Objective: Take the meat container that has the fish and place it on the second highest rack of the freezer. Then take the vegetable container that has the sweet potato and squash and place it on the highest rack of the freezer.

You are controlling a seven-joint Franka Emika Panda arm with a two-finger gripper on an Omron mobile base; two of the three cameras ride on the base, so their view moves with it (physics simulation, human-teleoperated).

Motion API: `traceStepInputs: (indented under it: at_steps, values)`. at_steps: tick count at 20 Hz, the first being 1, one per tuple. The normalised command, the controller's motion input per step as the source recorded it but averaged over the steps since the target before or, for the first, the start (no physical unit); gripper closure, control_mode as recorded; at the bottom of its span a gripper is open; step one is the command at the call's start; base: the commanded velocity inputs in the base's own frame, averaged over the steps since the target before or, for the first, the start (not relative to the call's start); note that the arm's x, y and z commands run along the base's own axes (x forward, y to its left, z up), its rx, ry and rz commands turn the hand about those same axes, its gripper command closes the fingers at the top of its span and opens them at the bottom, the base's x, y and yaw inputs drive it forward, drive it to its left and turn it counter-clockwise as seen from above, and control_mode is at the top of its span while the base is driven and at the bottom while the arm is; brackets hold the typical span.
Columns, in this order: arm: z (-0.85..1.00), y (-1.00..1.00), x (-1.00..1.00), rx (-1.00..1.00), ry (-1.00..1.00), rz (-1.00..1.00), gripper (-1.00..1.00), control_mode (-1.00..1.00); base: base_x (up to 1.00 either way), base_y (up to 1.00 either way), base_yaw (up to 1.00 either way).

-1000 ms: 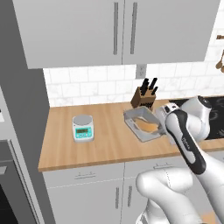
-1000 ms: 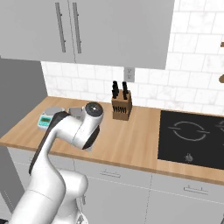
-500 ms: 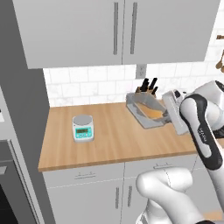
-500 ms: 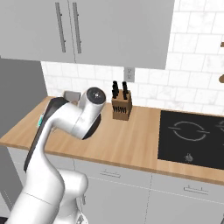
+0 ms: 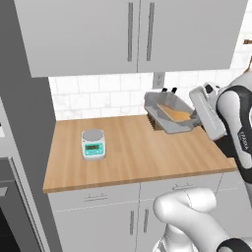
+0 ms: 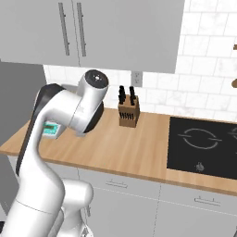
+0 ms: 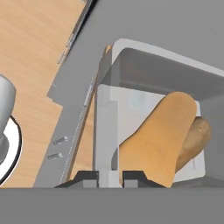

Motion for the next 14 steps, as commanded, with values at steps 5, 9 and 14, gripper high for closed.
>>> traceStepInputs:
  at_steps: [5, 9, 14]
  values:
    - [0.49, 0.0, -0.23, 0.0, 0.01, 0.0, 1.0, -1.0, 0.0, 0.0, 0.0]
    - [0.31, 0.0, -0.13, -0.04, 0.03, 0.0, 1.0, -1.0, 0.0, 0.0, 0.0]
    - [0.2, 0.0, -0.14, -0.07, 0.0, 0.0, 1.0, -1.0, 0.0, 0.0, 0.0]
